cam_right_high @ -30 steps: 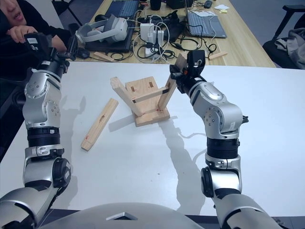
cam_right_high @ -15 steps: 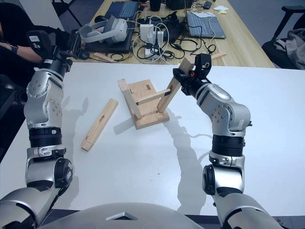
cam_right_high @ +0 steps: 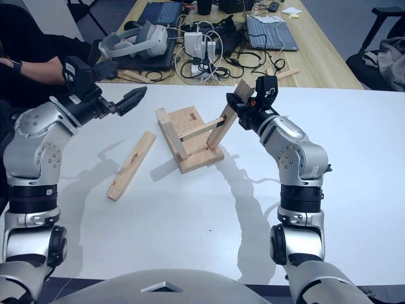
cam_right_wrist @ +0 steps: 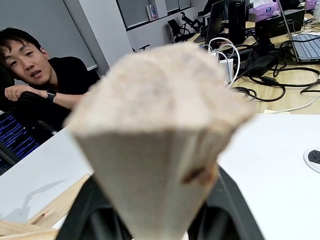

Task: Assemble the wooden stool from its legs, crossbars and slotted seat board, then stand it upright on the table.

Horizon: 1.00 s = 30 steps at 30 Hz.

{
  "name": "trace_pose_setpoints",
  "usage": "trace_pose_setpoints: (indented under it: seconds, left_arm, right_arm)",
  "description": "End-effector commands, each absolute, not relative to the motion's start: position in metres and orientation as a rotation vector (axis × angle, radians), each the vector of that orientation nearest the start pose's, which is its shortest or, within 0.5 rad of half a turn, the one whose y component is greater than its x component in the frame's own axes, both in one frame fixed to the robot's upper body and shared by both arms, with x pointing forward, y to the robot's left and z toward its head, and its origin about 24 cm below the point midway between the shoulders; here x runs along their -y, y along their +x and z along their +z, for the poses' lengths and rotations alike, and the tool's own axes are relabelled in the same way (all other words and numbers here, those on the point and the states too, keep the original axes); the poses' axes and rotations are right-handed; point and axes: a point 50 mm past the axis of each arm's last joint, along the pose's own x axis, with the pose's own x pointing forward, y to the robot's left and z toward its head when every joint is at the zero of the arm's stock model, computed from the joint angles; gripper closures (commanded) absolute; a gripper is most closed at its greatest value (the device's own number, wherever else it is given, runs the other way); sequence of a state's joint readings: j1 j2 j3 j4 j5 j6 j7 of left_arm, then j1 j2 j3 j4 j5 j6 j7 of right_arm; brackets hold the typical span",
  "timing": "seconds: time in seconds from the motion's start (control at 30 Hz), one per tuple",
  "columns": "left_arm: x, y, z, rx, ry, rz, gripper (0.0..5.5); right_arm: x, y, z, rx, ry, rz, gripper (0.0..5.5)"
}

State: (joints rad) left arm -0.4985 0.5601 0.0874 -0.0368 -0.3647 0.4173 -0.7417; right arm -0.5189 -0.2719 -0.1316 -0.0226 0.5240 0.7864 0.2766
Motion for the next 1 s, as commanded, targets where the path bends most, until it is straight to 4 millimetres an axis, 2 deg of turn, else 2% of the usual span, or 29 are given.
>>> trace_pose_setpoints:
  seconds: [0.03,0.2,0.5,0.9,1.0]
  left_arm:
    - [-0.216,0.310,0.188,-0.034,0.259,-0.816,0.12]
    - [-0.211,0.296,0.185,-0.160,0.288,-1.041,0.10]
    - [-0.165,0.278,0.174,-0.195,0.131,-1.243,0.10]
    - [-0.130,0.282,0.165,-0.101,0.056,-1.159,0.10]
    - [-0.127,0.287,0.160,-0.099,0.012,-1.076,0.68]
  right_arm:
    - [0.155,0.323,0.116,-0.324,0.251,0.444,4.49]
    - [0.155,0.324,0.117,-0.311,0.248,0.446,4.49]
    - [0.153,0.324,0.118,-0.310,0.247,0.453,4.49]
    - [0.149,0.323,0.118,-0.306,0.243,0.464,4.49]
    - [0.149,0.323,0.119,-0.305,0.243,0.464,4.49]
